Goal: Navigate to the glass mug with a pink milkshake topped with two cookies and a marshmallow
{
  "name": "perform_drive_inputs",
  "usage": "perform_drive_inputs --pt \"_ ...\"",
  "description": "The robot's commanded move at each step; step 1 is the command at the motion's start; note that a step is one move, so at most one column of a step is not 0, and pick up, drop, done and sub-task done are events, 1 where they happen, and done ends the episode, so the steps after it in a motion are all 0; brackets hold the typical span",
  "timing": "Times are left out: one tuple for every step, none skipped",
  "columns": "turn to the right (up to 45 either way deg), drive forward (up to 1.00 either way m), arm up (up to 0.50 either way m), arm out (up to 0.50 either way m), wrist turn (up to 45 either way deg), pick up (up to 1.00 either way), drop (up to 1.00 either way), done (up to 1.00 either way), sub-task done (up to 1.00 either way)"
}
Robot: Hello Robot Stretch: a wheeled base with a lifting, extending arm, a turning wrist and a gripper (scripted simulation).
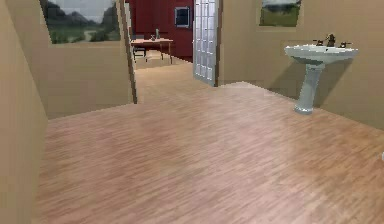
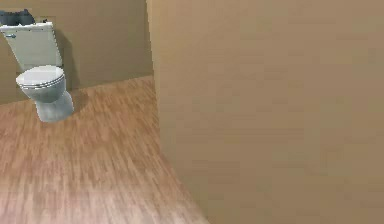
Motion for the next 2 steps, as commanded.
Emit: perform_drive_inputs --pt "-6.0 0.00 0.00 0.00 0.0 0.00 0.00 0.00 0.00" --pt "0.0 1.00 0.00 0.00 0.0 0.00 0.00 0.00 0.00"
